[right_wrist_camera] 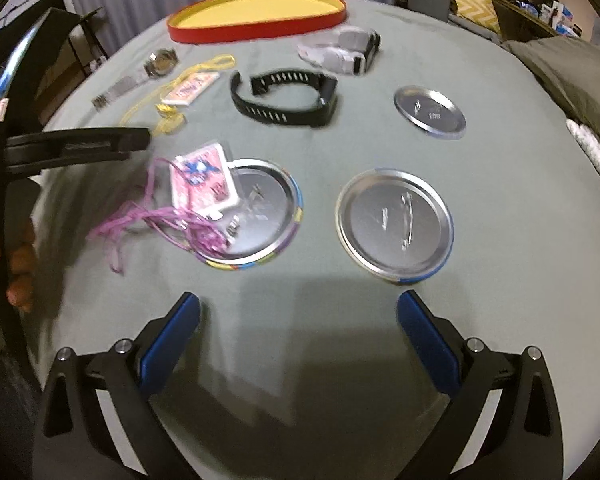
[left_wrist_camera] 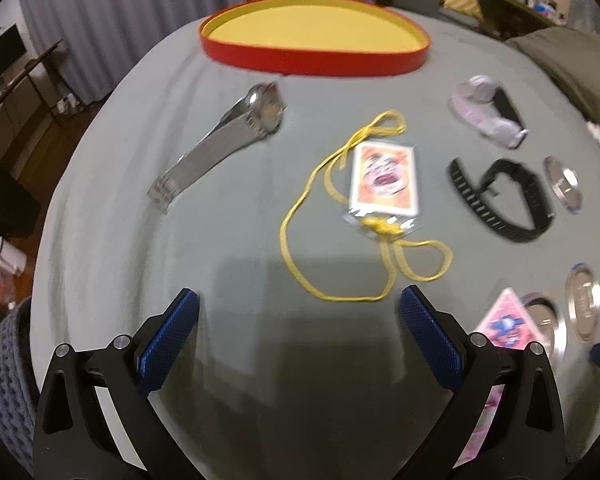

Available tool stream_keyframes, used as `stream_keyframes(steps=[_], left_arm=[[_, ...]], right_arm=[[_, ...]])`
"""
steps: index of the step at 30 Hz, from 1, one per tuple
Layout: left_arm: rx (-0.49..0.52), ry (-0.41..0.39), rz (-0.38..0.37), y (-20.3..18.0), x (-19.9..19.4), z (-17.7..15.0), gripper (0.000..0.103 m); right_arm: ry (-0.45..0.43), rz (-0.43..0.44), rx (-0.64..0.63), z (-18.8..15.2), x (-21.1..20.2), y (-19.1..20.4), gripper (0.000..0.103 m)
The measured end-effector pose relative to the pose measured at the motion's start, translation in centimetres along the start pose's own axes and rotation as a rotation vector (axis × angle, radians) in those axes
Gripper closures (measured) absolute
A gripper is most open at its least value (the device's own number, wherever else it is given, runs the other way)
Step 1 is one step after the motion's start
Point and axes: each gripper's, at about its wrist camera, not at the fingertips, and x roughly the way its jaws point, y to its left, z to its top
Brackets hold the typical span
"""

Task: Organize jewelry
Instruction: 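Grasp the silver mesh watch with the left tool while the right tool grasps the white smartwatch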

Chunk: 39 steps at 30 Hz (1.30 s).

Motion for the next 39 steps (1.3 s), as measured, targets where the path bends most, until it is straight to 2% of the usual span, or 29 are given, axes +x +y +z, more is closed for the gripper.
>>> stream_keyframes(steps=[3, 5, 9, 16, 20, 22, 26, 30, 35, 39], left_arm=[[-0.005, -0.067, -0.039, -0.4, -1.8, 0.3, 0.004], [-0.001, -0.111, -0.102, -0.8, -3.2, 0.7, 0.004], [-0.06, -0.164, -0.157, -1.3, -5.0, 1.4, 0.004], [-0.038, -0.223, -0.105, -2.1, -4.7, 5.4, 0.004], [-0.036, -0.185, -0.145, -2.7, -3.3, 8.6, 0.004], [-0.028, -0.192, -0.149, -2.9, -2.9, 9.7, 0.004], [-0.015, -0.198, -0.082, -2.6, -1.5, 11.1, 0.004], [-0.01, -0.19, 0.001, -1.1, 0.5, 11.9, 0.004], [-0.048, -0.136, 0.027, 1.3, 2.7, 12.4, 0.004], [-0.04, -0.09, 0.038, 2.0, 4.4, 12.2, 0.004]], right_arm=[[-0.045, -0.026, -0.043, 0.9, -1.5, 0.4, 0.007], [-0.074, -0.041, -0.078, 1.9, -2.4, 0.2, 0.007], [-0.124, -0.064, -0.072, 4.3, -3.8, -1.6, 0.007], [-0.183, -0.07, -0.066, 12.1, -3.9, -5.1, 0.007], [-0.188, -0.042, -0.046, 16.9, -2.7, -6.5, 0.007], [-0.191, -0.034, -0.035, 18.7, -2.0, -7.1, 0.007], [-0.167, -0.031, -0.03, 21.5, 0.3, -7.4, 0.008], [-0.123, -0.015, -0.025, 23.2, 3.0, -7.2, 0.008], [-0.029, -0.002, -0.025, 24.2, 6.8, -6.8, 0.008], [0.001, 0.003, 0.0, 24.4, 8.2, -7.2, 0.008]])
